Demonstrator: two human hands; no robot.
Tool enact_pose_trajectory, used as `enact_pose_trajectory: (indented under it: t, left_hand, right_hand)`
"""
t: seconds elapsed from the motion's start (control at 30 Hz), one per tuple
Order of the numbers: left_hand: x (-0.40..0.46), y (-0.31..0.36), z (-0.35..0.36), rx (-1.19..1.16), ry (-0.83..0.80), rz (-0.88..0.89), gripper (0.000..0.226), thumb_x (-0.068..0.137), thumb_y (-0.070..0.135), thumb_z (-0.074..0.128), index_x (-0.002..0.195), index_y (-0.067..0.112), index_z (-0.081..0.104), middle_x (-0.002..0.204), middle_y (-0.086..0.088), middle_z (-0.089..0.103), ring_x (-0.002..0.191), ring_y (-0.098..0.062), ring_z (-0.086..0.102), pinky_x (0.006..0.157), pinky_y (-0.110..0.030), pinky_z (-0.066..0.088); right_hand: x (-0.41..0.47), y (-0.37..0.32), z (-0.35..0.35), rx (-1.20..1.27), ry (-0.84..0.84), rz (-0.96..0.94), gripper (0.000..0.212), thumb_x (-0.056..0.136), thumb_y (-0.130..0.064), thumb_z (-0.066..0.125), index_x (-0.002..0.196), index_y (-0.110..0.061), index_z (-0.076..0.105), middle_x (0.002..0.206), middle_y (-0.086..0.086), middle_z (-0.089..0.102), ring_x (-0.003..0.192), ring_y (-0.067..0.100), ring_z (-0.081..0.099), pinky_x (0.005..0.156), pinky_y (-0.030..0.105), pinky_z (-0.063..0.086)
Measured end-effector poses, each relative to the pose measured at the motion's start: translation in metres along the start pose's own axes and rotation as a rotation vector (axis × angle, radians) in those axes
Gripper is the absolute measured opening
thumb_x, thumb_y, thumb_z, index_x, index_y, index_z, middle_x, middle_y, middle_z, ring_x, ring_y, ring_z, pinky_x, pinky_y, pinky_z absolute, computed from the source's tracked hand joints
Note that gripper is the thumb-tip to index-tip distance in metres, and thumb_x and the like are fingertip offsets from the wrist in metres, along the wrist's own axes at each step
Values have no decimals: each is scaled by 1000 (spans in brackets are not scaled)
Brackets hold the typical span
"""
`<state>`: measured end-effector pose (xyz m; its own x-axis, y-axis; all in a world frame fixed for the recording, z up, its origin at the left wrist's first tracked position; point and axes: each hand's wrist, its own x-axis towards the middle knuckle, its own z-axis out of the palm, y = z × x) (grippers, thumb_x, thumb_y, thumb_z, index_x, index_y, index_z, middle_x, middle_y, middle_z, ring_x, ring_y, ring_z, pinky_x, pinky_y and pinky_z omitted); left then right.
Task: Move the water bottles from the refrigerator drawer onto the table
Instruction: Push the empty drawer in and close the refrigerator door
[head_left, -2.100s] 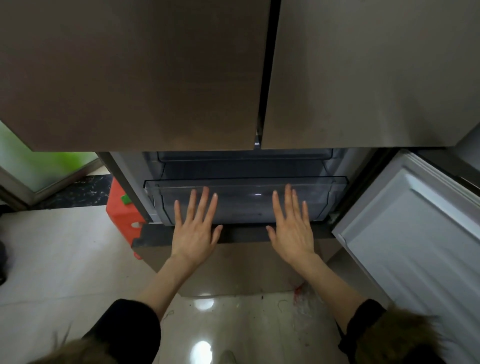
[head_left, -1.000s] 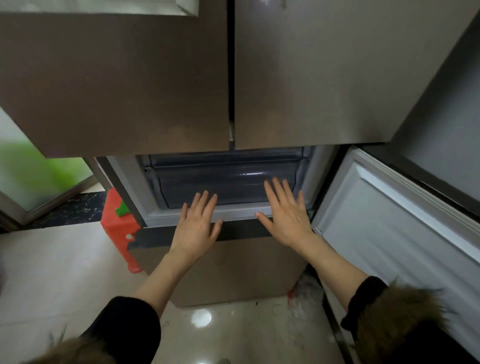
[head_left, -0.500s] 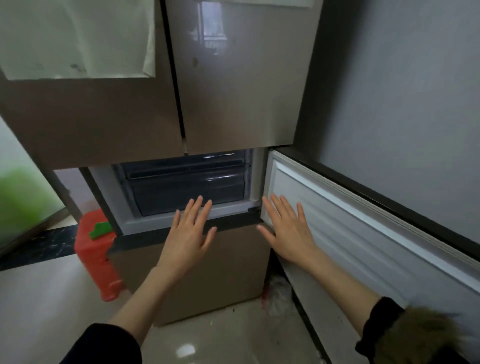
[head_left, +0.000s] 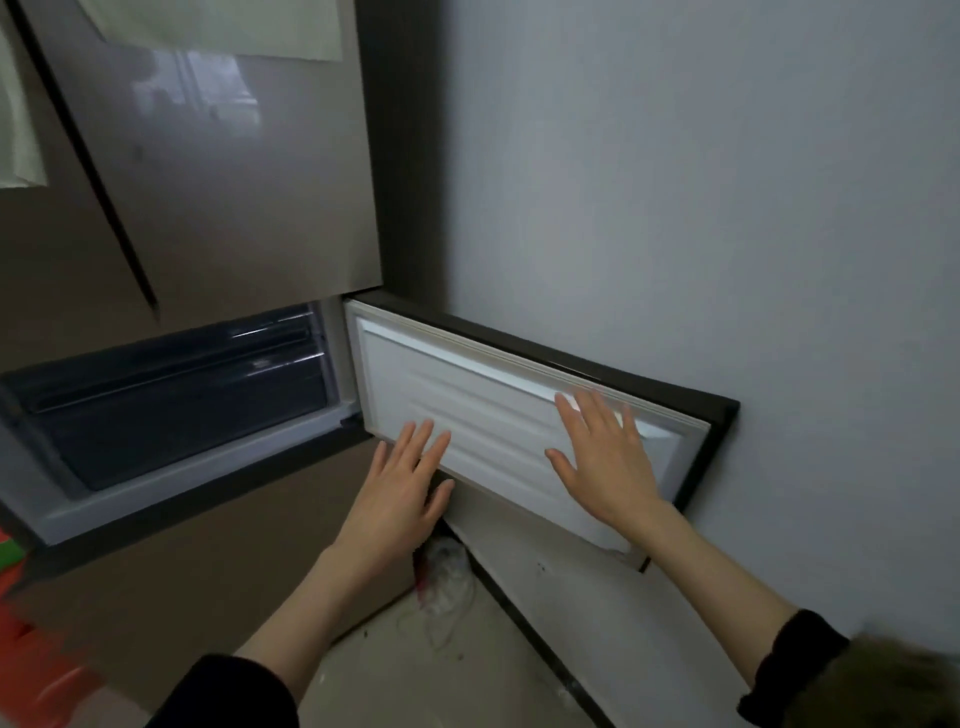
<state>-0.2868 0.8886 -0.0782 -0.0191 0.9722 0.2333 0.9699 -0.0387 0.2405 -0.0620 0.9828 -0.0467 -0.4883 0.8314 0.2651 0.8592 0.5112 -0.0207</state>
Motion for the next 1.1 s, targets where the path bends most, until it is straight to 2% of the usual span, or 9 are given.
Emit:
enact_pose_trajectory:
  t: [0.13, 0.27, 0.47, 0.7, 0.8, 0.87, 0.93, 1.0, 1.1]
  left_hand:
    - [16, 50, 6, -37, -7, 61, 58, 98, 40, 31, 149, 24, 8, 158, 2, -2, 144, -16, -10, 118, -37, -2]
    - [24, 92, 19, -52, -43, 53, 58, 98, 38, 32, 149, 24, 8, 158, 1, -4, 144, -16, -12, 117, -36, -4]
    - [35, 141, 32, -41, -74, 16, 57, 99, 38, 28, 149, 26, 4, 157, 3, -9, 143, -14, -15, 116, -34, -6]
    - [24, 163, 30, -79, -53, -10, 54, 100, 35, 28, 148, 27, 5, 157, 4, -8, 143, -13, -13, 116, -34, -5]
    - [13, 165, 29, -106, -22, 3, 53, 100, 31, 28, 148, 26, 7, 158, 4, -5, 143, -12, -12, 117, -35, -2]
    - [3, 162, 27, -136, 0, 5, 52, 100, 28, 27, 148, 27, 7, 157, 6, -4, 142, -10, -12, 119, -34, 0]
    - [-9, 158, 23, -167, 21, 13, 52, 100, 29, 27, 147, 29, 5, 156, 10, -4, 140, -6, -14, 119, -35, 2]
    - [-24, 152, 18, -175, 35, 29, 51, 100, 34, 25, 146, 32, 4, 154, 14, -5, 140, -4, -14, 119, -34, 3]
    - [-52, 139, 8, -169, 56, 25, 50, 99, 38, 26, 145, 33, 8, 155, 13, 1, 140, -2, -12, 119, -32, 3]
  right_hand:
    - [-10, 57, -13, -58, 43, 133, 66, 96, -44, 34, 149, -15, 8, 158, 7, 7, 146, 23, 3, 115, 49, -3]
    - [-20, 104, -13, -95, -34, 202, 67, 96, -44, 33, 149, -12, 6, 158, 6, 6, 146, 21, 4, 115, 50, -1]
    - [-26, 131, -9, -81, -50, 106, 63, 97, -37, 34, 149, -13, 8, 158, 5, 10, 145, 20, 7, 116, 48, 1]
    - [-49, 121, -12, 47, 76, -1, 53, 97, -31, 37, 146, -14, 27, 152, 5, 29, 140, 20, 24, 117, 45, 4]
    - [-65, 106, -14, 189, 162, -74, 43, 96, -22, 41, 137, -10, 43, 141, 7, 46, 129, 23, 41, 113, 38, 24]
    - [-76, 93, -19, 274, 221, -125, 36, 93, -15, 47, 128, -8, 54, 130, 8, 57, 117, 24, 51, 101, 36, 39]
    - [-86, 79, -24, 340, 283, -185, 31, 90, -10, 52, 119, -7, 62, 116, 7, 66, 102, 24, 58, 89, 36, 46]
    - [-95, 60, -30, 438, 289, -217, 32, 91, -10, 50, 121, -8, 61, 107, 4, 69, 93, 20, 57, 82, 33, 47]
    - [-106, 29, -33, 579, 227, -232, 37, 96, -13, 44, 132, -14, 51, 108, -1, 67, 90, 11, 51, 83, 24, 40]
